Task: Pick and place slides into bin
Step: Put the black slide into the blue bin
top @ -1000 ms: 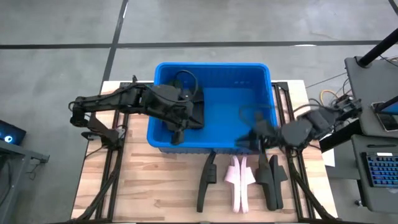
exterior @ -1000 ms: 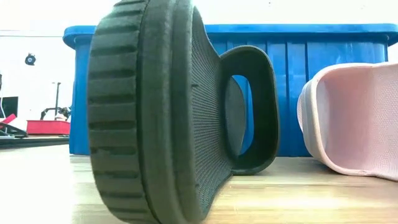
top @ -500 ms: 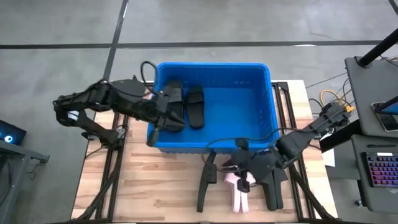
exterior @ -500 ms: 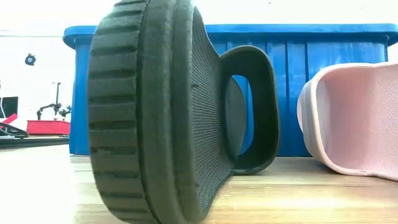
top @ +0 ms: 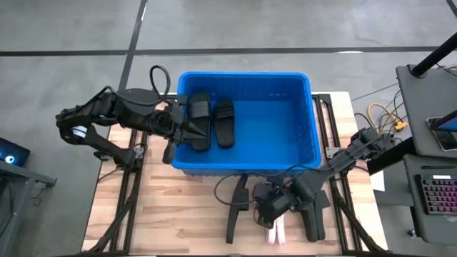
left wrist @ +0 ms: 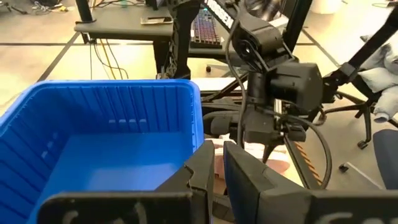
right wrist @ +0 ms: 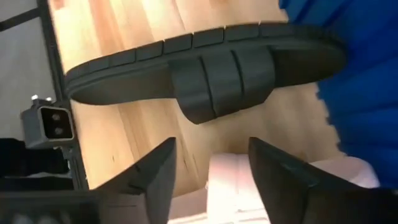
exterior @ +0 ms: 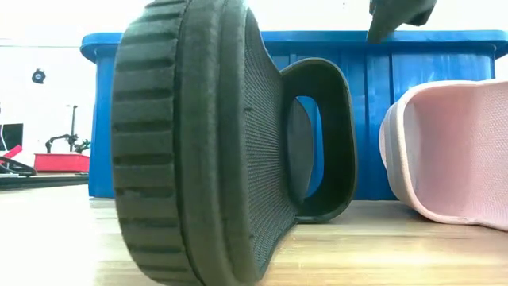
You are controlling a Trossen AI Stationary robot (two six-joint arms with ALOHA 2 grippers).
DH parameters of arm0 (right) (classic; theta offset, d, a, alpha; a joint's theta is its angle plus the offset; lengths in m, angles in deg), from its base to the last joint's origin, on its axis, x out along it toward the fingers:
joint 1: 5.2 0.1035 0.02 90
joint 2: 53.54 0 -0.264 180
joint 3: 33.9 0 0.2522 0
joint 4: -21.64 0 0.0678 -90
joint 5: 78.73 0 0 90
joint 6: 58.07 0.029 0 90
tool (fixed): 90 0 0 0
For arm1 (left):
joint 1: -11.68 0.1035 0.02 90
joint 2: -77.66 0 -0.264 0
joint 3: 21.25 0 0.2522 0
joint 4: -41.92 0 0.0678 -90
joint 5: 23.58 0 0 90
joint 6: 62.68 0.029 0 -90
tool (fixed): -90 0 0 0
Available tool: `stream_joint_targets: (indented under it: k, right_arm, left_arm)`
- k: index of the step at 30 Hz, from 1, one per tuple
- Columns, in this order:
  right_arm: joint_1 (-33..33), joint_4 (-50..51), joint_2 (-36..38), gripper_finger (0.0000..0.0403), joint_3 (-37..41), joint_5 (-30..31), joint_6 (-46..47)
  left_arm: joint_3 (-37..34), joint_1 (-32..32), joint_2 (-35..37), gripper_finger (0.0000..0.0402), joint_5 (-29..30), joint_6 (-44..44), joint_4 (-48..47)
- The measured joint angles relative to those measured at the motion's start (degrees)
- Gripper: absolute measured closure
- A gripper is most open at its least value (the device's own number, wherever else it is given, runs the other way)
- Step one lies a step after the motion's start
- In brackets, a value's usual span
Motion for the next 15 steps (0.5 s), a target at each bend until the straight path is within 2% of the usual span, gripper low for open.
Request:
stream_joint_targets:
  k: [7,15]
  right_arm:
    - [0.5,-3.2,-3.9,0.0157,0.0,0.2,-1.9]
    - [1.2,-9.2,-8.2,0.0143,0.0,2.2,-5.8]
  left_arm:
    - [-0.8,0.2,-1.7,0.0381,0.0,0.5,0.2]
    - [-2.5,0.2,-1.9,0.0381,0.0,0.1,0.1]
